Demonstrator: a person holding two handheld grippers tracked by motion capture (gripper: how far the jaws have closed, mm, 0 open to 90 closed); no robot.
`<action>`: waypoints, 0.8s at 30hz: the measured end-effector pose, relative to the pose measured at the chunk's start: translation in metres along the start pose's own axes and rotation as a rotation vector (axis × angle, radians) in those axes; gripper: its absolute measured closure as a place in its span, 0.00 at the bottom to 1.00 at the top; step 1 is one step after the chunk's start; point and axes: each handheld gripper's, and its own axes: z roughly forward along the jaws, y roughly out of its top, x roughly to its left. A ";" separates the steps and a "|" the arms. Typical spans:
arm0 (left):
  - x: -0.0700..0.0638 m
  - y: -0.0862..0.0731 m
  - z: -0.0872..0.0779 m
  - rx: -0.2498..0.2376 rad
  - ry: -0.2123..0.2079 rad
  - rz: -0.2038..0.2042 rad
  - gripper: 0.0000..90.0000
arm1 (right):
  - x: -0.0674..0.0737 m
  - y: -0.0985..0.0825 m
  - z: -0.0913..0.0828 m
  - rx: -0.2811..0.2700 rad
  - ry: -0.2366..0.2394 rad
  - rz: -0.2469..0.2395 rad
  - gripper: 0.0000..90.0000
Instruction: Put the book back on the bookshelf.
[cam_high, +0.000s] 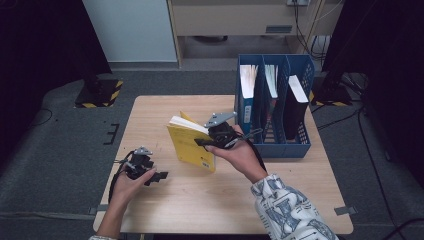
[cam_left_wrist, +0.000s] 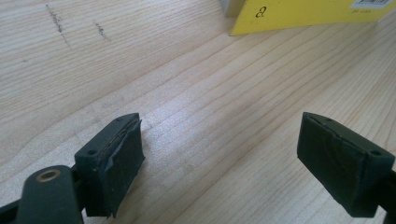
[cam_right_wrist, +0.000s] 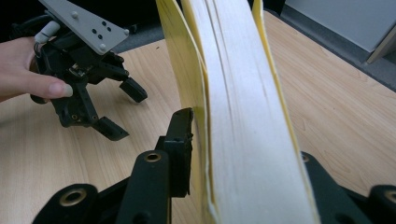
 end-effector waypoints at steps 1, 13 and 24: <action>0.000 0.000 0.000 0.001 0.001 0.001 0.15 | 0.000 0.000 0.000 0.000 0.000 0.000 0.75; -0.001 0.000 0.001 0.006 0.004 0.000 0.14 | -0.001 0.003 0.003 0.003 -0.001 0.001 0.76; 0.000 0.000 0.000 0.004 0.009 -0.005 0.12 | -0.002 0.004 0.005 0.001 0.003 0.016 0.78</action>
